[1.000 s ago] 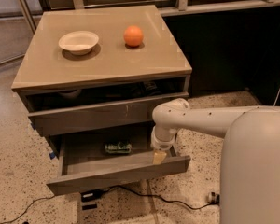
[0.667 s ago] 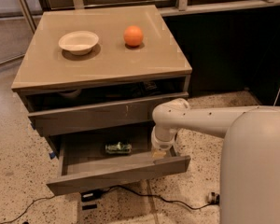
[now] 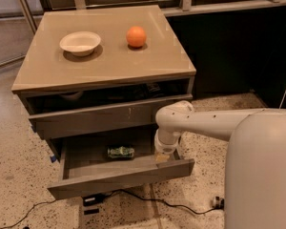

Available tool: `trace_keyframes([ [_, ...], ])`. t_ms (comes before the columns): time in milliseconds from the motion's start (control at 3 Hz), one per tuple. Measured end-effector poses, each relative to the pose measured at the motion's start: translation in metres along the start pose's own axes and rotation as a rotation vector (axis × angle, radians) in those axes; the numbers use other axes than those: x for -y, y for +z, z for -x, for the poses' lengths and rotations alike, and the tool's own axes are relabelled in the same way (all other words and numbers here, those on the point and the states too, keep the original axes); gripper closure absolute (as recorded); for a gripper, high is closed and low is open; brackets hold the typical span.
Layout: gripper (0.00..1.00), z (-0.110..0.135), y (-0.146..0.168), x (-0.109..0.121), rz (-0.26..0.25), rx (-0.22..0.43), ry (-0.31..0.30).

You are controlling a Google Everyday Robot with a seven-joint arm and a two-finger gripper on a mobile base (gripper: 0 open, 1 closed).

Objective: Open middle drawer

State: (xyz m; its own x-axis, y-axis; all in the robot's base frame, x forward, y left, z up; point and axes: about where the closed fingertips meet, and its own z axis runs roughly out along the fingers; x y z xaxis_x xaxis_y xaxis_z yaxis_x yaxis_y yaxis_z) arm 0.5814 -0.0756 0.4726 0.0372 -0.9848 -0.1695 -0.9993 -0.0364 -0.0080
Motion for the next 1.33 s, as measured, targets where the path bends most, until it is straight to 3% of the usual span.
trace_keyframes([
  [1000,1.0,0.02,0.006,0.018,-0.117,0.072,-0.073],
  [1333,1.0,0.025,0.021,0.019,-0.123,0.097,-0.099],
])
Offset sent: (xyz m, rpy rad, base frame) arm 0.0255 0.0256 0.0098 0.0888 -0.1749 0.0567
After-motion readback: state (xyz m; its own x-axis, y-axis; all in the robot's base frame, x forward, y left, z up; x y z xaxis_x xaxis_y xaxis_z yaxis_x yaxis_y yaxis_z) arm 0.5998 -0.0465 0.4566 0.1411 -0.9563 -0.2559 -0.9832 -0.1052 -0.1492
